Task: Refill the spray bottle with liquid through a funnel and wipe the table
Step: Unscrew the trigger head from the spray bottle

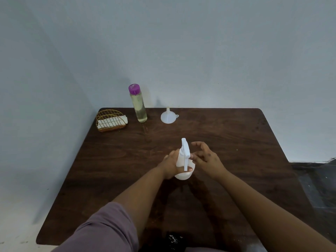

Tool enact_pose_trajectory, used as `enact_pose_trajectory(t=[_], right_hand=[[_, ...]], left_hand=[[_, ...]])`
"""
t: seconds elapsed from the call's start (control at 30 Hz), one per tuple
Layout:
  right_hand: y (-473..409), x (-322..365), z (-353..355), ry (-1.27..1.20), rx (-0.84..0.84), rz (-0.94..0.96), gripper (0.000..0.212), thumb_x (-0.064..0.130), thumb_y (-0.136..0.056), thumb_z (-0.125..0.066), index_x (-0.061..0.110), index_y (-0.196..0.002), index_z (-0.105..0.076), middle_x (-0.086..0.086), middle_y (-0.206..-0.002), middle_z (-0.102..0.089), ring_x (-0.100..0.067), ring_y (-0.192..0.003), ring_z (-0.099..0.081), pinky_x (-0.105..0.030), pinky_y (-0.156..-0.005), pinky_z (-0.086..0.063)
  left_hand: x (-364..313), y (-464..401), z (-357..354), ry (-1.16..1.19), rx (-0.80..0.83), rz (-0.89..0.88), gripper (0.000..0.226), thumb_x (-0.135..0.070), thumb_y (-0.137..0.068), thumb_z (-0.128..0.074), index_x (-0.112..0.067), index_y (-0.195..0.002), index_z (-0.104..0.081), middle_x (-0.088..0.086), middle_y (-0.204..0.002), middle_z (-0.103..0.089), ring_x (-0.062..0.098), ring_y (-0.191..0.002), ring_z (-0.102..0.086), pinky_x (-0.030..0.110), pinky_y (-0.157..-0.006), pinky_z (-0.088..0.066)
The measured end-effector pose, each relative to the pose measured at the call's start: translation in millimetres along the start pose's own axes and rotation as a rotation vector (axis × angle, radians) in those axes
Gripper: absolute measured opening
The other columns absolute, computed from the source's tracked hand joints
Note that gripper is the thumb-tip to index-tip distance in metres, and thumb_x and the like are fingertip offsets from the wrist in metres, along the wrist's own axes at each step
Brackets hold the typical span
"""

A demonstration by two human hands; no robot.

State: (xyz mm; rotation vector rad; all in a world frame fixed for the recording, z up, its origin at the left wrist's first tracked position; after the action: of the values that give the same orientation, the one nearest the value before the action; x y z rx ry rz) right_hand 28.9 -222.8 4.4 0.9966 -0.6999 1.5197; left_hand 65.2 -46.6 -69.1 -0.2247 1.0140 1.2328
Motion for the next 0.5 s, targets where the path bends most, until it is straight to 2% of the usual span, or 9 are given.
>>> enact_pose_trajectory(t=[0.07,0.13,0.23,0.33,0.4,0.5], right_hand=[[-3.1,4.6,-3.8,0.035,0.020,0.018,0.072,0.034,-0.073,-0.080,0.022,-0.132,-0.041,0.004,-0.112,-0.066,-0.009,-0.095,-0.066,-0.032,-0.087,-0.057],[-7.6,12.6,-9.0,0.107,-0.008,0.026,0.082,0.047,-0.061,-0.084,0.023,-0.127,-0.042,0.006,-0.108,-0.065,-0.010,-0.090,-0.065,-0.027,-0.080,-0.057],[-12.2,16.5,-14.1,0.182,-0.086,0.038,0.069,0.052,-0.067,-0.079,0.022,-0.119,-0.046,0.005,-0.099,-0.066,-0.009,-0.080,-0.064,-0.020,-0.072,-0.053],[-9.5,13.1,-9.2,0.191,-0.069,0.078,0.051,0.033,-0.081,-0.074,0.018,-0.122,-0.048,0.001,-0.107,-0.068,-0.006,-0.081,-0.062,-0.011,-0.071,-0.047],[-4.1,12.4,-1.8,0.164,-0.041,0.083,0.050,0.026,-0.085,-0.070,0.018,-0.129,-0.046,-0.001,-0.111,-0.069,-0.004,-0.083,-0.062,-0.013,-0.075,-0.049],[-0.9,16.4,1.2,0.138,0.011,0.091,0.063,0.027,-0.080,-0.075,0.020,-0.133,-0.042,0.003,-0.113,-0.066,-0.005,-0.090,-0.064,-0.026,-0.085,-0.056]], left_hand=[[-2.3,0.3,1.0,-0.007,-0.002,-0.001,0.097,-0.078,-0.056,-0.065,-0.036,-0.139,-0.036,-0.004,-0.140,-0.045,0.023,-0.131,-0.043,0.051,-0.108,-0.040],[-6.5,2.1,2.3,-0.003,0.000,-0.004,0.092,-0.074,-0.057,-0.065,-0.034,-0.136,-0.041,-0.003,-0.138,-0.049,0.023,-0.131,-0.045,0.051,-0.109,-0.038],[-5.9,4.7,1.8,0.016,0.013,0.034,0.102,-0.080,-0.056,-0.068,-0.033,-0.141,-0.039,-0.003,-0.146,-0.040,0.024,-0.136,-0.038,0.052,-0.112,-0.036],[-4.8,5.7,2.1,0.017,0.023,0.079,0.105,-0.078,-0.057,-0.071,-0.032,-0.144,-0.031,-0.004,-0.146,-0.039,0.023,-0.136,-0.038,0.050,-0.109,-0.040],[-5.7,6.1,2.6,-0.002,0.024,0.062,0.098,-0.076,-0.060,-0.071,-0.035,-0.141,-0.033,-0.005,-0.142,-0.042,0.022,-0.132,-0.041,0.050,-0.107,-0.042],[-3.2,3.1,0.1,0.007,0.016,0.040,0.093,-0.082,-0.057,-0.068,-0.041,-0.136,-0.038,-0.009,-0.137,-0.047,0.019,-0.128,-0.046,0.050,-0.105,-0.043]])
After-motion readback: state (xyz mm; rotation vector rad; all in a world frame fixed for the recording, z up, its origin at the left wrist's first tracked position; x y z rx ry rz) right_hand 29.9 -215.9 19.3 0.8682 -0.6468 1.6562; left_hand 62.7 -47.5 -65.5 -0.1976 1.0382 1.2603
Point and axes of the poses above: each hand's wrist, its own y-axis away from the middle knuckle, its own z-axis out of the back of the hand, x = y × z, the point moved 2 cm from there along -y, towards the middle knuckle
